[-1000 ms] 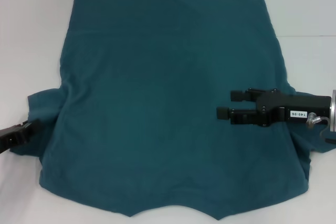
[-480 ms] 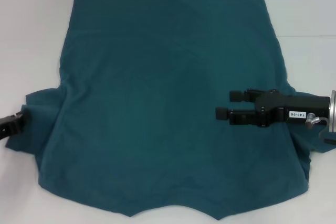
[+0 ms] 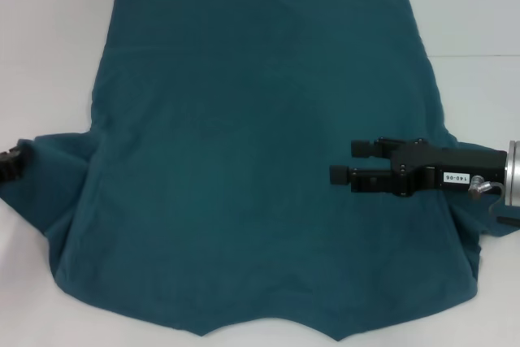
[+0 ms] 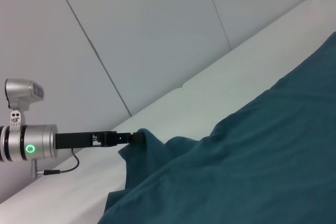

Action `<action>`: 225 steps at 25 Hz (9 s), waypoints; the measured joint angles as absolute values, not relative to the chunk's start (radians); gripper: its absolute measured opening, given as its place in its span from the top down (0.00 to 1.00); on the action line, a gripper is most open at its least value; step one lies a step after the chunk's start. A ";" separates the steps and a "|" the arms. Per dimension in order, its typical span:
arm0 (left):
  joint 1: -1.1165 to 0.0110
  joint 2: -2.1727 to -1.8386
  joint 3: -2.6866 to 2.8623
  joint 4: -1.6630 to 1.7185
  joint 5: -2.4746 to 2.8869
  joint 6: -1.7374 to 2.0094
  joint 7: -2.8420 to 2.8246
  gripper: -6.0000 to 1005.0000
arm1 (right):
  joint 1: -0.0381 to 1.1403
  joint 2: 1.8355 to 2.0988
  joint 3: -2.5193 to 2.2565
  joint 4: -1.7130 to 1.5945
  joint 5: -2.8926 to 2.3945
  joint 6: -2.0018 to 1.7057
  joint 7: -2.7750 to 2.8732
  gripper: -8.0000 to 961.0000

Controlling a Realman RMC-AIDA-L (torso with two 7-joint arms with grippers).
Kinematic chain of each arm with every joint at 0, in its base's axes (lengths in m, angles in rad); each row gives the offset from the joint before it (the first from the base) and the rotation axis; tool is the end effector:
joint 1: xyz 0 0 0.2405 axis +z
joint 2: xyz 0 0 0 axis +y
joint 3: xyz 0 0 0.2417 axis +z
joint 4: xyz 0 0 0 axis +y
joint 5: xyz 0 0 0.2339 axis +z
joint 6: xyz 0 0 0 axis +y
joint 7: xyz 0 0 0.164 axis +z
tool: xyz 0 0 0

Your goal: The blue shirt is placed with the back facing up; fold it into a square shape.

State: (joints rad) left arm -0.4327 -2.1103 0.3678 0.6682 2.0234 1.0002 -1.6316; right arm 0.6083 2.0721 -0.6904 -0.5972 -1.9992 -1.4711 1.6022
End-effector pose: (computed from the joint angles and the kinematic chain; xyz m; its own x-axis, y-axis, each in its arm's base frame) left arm -0.3885 0.3674 0.0508 0.4237 0.5187 0.7426 0.9005 -0.1527 -0.4072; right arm 0.2425 0.3740 -0.0191 0.6813 -0.5109 -0.5243 -0.6242 -0.7796 -0.0513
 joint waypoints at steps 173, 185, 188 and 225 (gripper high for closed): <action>-0.429 -2.167 0.550 0.757 2.102 1.286 -1.586 0.96 | 0.591 2.066 -0.675 -0.588 -1.989 -1.459 1.633 0.05; -0.429 -2.165 0.579 0.752 2.118 1.295 -1.589 0.96 | 0.590 2.066 -0.675 -0.584 -1.989 -1.456 1.628 0.05; -0.428 -2.164 0.607 0.756 2.149 1.317 -1.590 0.96 | 0.591 2.067 -0.675 -0.585 -1.989 -1.456 1.628 0.05; -0.478 -2.166 0.631 0.672 1.906 1.615 -1.438 0.34 | 0.457 1.924 -0.600 -0.662 -2.037 -1.369 2.037 0.05</action>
